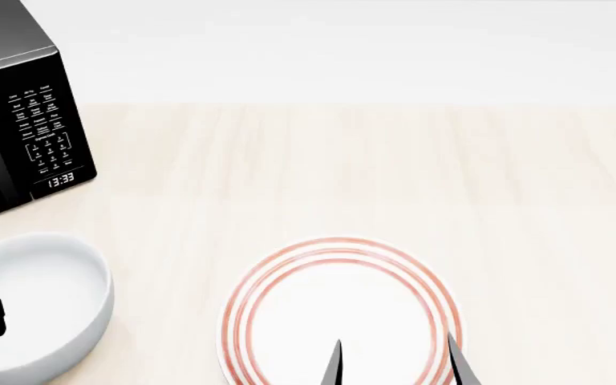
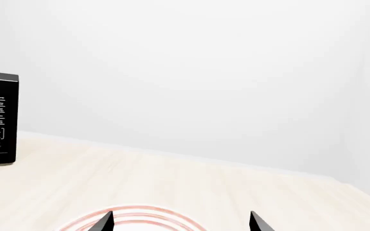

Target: Pick up the white bowl and put it on the plate.

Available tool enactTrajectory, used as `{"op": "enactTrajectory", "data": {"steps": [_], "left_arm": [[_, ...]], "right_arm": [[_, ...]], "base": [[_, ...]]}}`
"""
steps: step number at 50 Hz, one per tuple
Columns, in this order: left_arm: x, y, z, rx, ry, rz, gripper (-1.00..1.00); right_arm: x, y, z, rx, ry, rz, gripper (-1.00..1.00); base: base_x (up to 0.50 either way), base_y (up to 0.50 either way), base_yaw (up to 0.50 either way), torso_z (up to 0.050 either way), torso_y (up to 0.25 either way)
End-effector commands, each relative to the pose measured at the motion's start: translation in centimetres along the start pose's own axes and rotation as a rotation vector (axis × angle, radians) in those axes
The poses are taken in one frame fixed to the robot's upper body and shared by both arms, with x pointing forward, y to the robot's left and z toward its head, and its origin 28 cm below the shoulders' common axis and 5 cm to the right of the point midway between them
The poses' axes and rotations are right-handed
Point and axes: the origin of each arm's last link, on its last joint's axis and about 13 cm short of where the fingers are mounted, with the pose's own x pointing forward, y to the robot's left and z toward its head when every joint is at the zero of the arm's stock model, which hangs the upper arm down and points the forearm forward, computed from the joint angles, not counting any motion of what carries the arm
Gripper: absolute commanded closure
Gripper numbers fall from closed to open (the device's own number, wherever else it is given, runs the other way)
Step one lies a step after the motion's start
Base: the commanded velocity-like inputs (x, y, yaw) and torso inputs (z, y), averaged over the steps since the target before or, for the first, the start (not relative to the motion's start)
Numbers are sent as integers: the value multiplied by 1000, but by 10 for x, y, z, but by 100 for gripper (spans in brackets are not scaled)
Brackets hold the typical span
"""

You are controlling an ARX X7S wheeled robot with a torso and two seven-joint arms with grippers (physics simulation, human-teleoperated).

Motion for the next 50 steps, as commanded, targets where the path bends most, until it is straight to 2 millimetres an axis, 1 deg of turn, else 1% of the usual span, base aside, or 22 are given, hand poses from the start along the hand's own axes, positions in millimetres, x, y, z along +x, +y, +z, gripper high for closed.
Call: {"op": "enactTrajectory", "data": {"steps": [1, 18, 27, 50], "left_arm": [[4, -6, -5, -24, 8, -18, -100], [8, -7, -11, -18, 20, -16, -100], [12, -9, -18, -18, 33, -23, -100], [15, -12, -22, -16, 38, -25, -100]], "right_arm": [[2, -2, 1, -6, -24, -18, -100], [2, -2, 1, -6, -23, -16, -100], [2, -1, 0, -6, -21, -13, -100], [2, -1, -1, -7, -19, -11, -100]], "base": [[0, 0, 0, 0, 0], [0, 0, 0, 0, 0], [0, 0, 0, 0, 0], [0, 0, 0, 0, 0]]}}
